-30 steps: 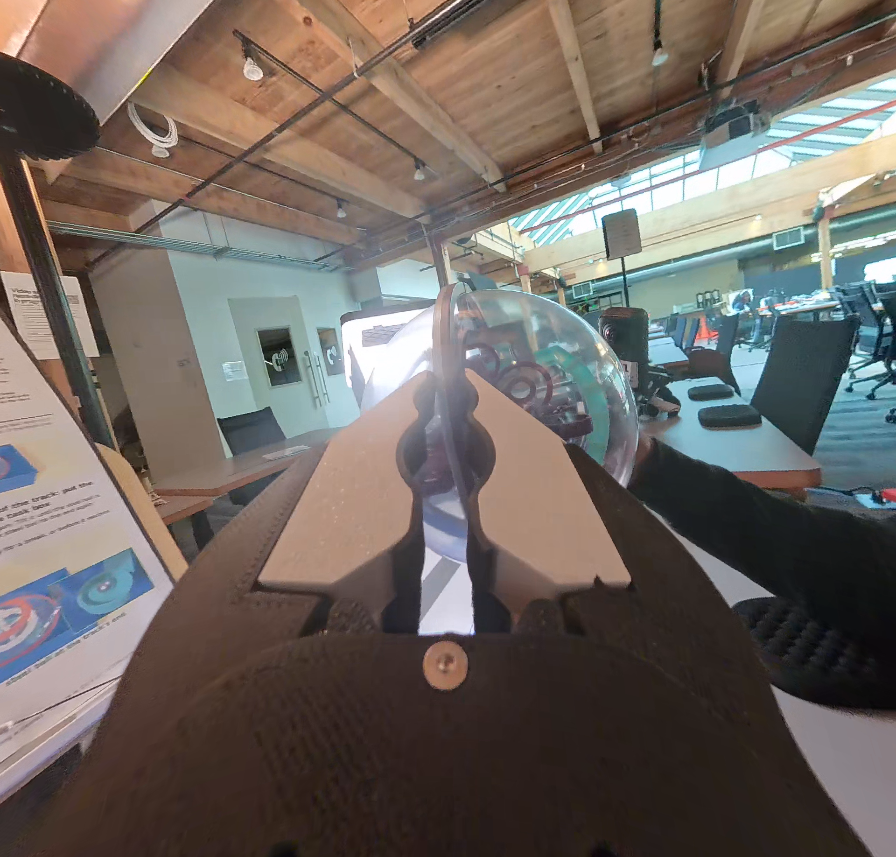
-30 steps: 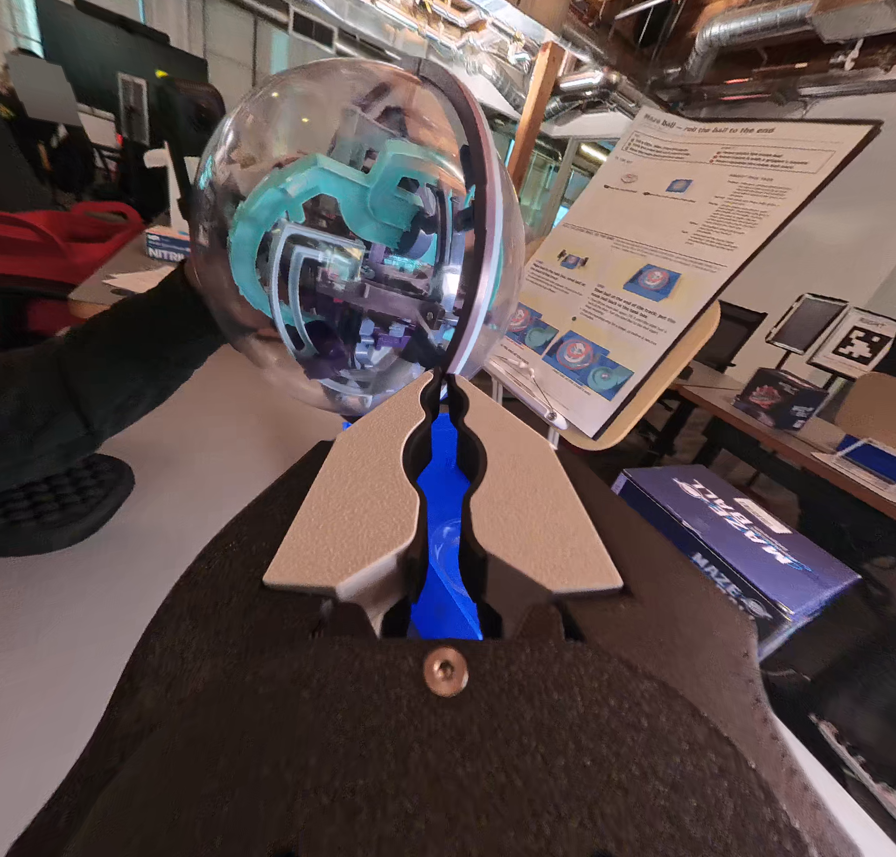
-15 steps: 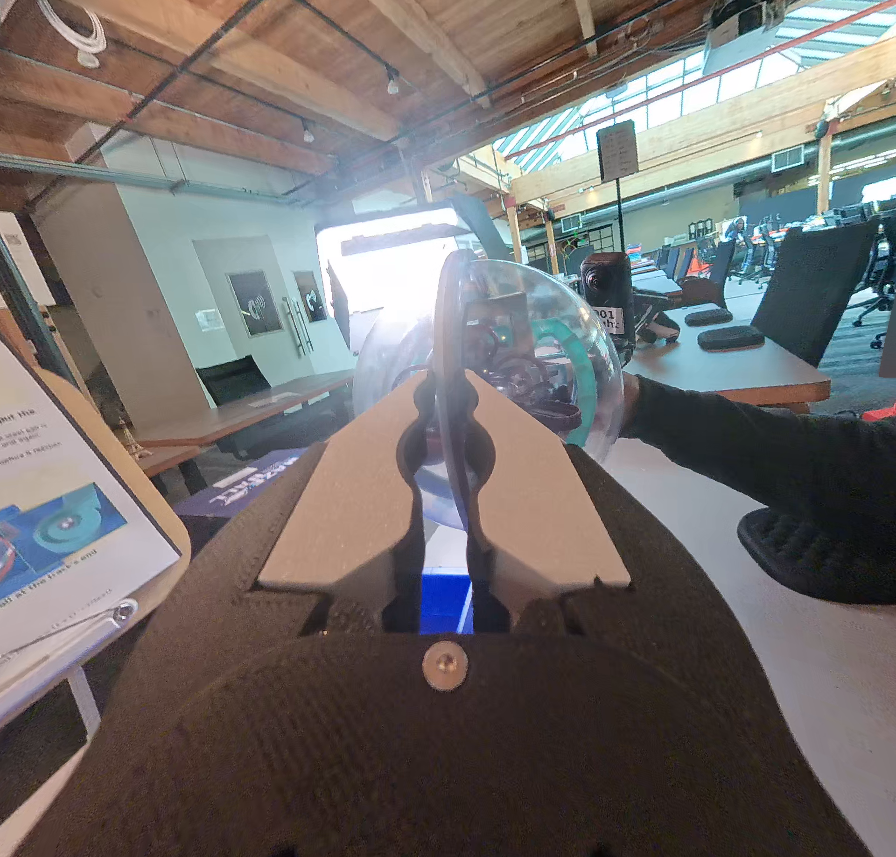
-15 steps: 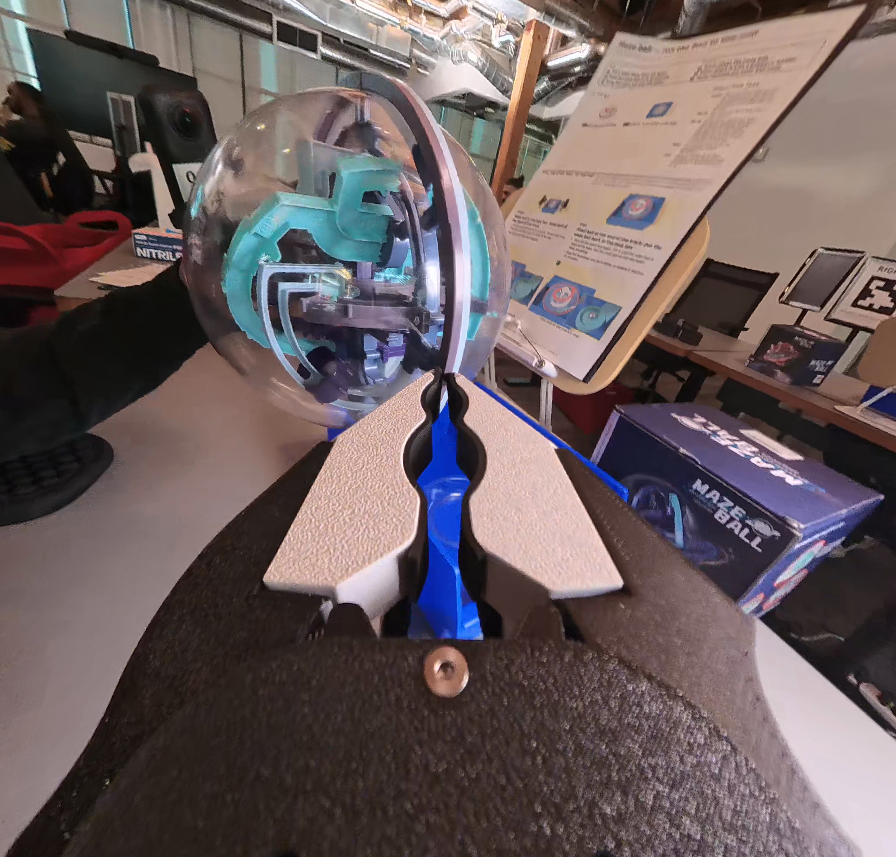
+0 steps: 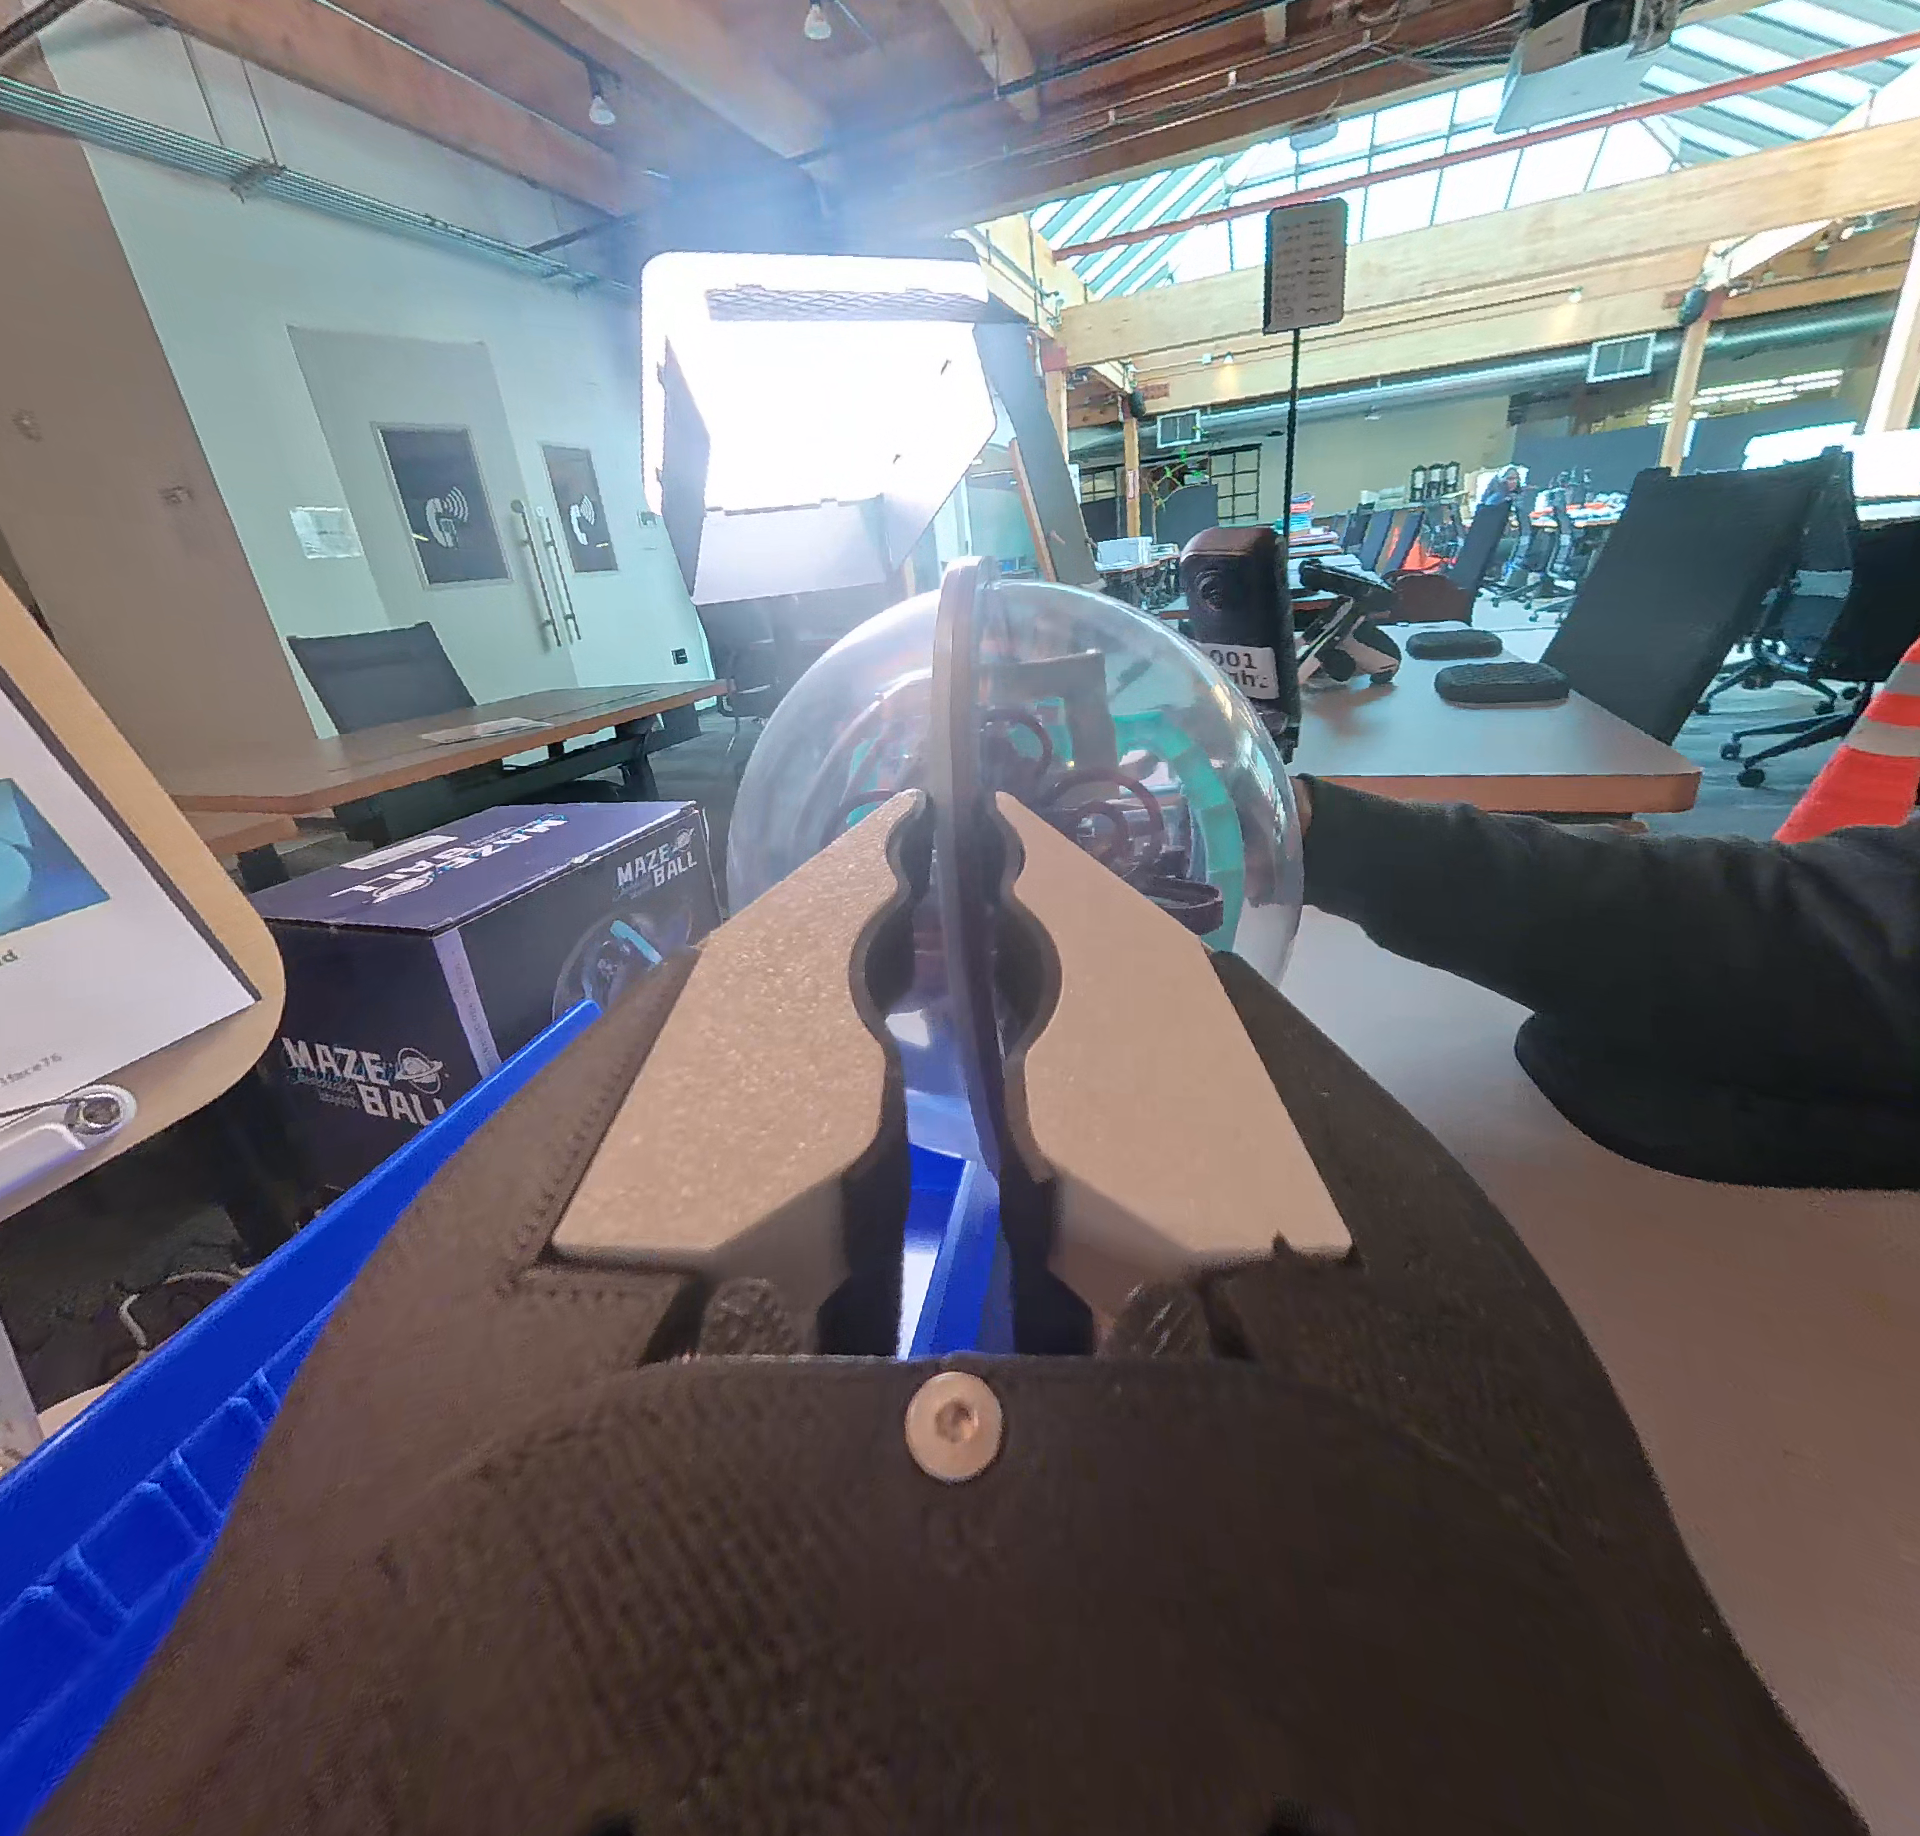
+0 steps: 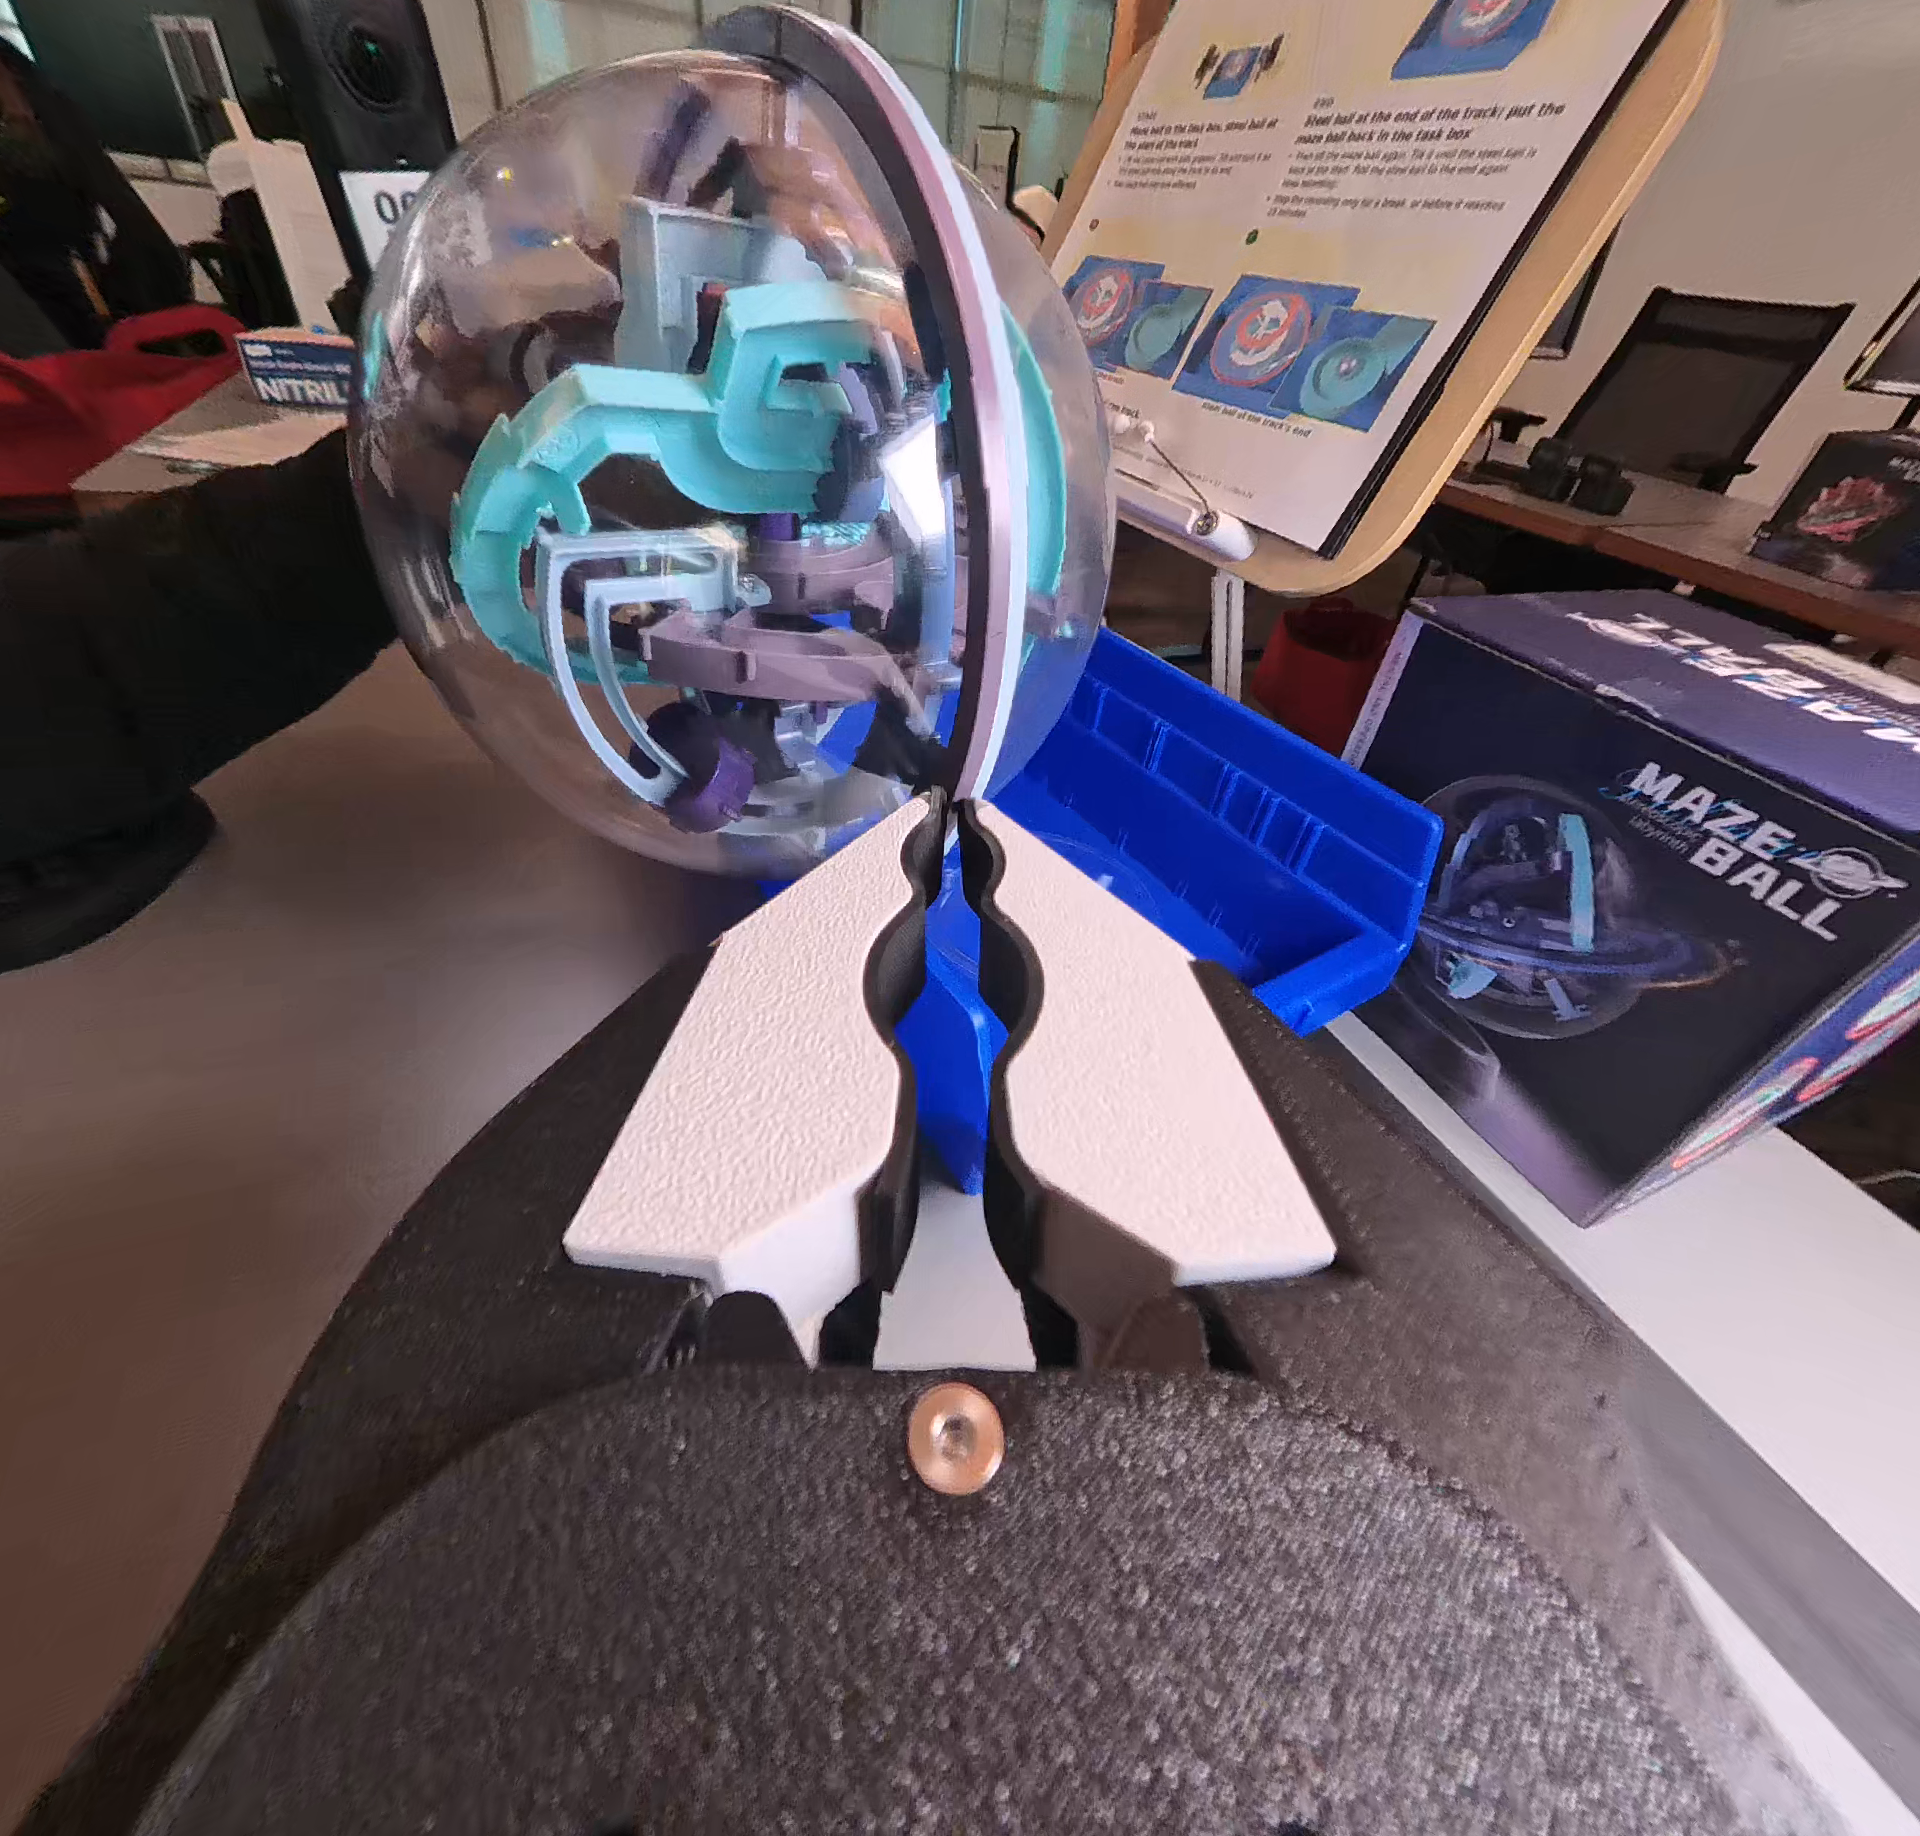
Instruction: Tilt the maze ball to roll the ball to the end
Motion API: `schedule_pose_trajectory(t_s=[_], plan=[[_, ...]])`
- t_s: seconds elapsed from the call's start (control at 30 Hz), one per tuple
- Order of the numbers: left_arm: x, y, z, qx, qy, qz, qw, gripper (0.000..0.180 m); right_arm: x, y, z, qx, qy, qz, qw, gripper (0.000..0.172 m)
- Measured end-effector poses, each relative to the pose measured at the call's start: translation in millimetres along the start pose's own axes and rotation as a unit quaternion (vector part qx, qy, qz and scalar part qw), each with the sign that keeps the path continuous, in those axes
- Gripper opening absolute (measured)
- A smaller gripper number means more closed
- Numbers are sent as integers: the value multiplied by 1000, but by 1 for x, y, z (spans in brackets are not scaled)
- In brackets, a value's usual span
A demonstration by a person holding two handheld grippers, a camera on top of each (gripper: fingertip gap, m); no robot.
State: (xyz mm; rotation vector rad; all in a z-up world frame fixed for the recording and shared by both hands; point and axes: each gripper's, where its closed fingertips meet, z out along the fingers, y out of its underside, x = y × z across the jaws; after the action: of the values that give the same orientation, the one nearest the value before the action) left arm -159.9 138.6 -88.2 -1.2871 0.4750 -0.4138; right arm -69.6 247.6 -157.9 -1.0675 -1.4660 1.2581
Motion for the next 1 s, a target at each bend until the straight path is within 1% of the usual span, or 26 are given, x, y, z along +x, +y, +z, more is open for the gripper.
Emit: schedule_pose_trajectory(t_s=[0.2,0.27,0.37,0.53,0.6,0.7,0.83,0.9,1.0], plan=[[-2,13,-4,-11,11,-5,1000,7,-5,14,3,14,-35,33,999,1],[-2,13,-6,-5,15,-14,1000,6,-8,13,2,33,-50,52,997,3],[-2,15,-7,-2,20,-19,1000,7,-10,12,1,53,-68,73,994,10],[-1,15,-8,9,32,-45,998,7,-10,6,0,78,-80,98,989,16],[1,15,-8,13,40,-54,998,7,-10,1,-3,94,-89,115,985,23],[4,15,-8,16,47,-62,997,7,-10,1,-3,90,-87,114,986,20],[9,12,-8,27,62,-73,995,7,-13,7,-3,63,-87,101,989,2],[8,12,-6,29,56,-76,995,7,-16,8,-5,51,-98,96,989,2],[10,13,-2,26,59,-81,995,7,-15,2,-14,58,-105,102,988,1]])
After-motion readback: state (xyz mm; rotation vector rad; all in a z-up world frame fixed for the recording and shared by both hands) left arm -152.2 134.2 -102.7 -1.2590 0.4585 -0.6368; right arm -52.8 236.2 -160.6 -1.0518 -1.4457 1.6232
